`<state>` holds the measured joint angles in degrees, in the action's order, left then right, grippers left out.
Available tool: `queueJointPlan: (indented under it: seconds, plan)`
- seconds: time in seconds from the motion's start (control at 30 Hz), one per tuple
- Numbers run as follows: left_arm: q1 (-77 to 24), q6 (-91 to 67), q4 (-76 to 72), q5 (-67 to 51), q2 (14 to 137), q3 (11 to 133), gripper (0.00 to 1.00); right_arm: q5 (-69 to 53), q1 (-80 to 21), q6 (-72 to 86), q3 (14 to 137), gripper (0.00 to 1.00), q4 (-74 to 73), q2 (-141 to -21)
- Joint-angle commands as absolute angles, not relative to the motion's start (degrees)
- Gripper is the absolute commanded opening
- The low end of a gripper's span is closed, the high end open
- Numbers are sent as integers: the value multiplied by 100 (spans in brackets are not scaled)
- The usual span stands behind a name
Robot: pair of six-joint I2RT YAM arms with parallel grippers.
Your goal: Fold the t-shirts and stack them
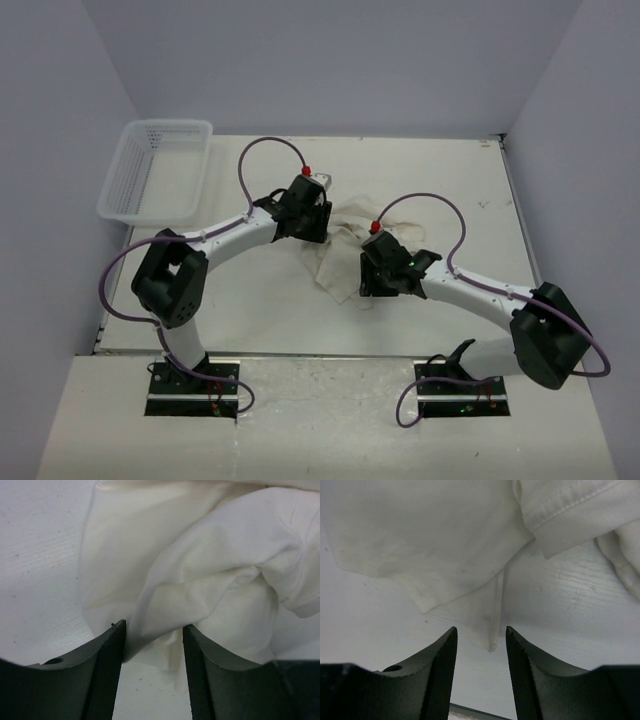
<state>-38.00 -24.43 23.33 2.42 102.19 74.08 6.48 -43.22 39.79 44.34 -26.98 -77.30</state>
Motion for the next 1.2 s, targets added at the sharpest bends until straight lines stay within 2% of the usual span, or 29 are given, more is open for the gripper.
queueJointPlan:
  seconds: [0.0, 0.3, 0.83, 1.17]
  plan:
    - [-3788, -2373, 2276, 422, 9923, 7339, 51, 791, -4359, 4201, 4254, 45, -2628, -7576]
    - [-3797, -2364, 2338, 404, 9589, 7216, 53, 791, -4474, 4456, 3903, 41, -2470, -7515]
    - [-4122, -2452, 2382, 316, 8860, 6513, 75, 686, -4474, 4491, 3903, 30, -2180, -7743]
    - [-4447, -2645, 2347, 352, 8534, 5863, 77, 589, -4491, 4509, 3894, 12, -2083, -7849]
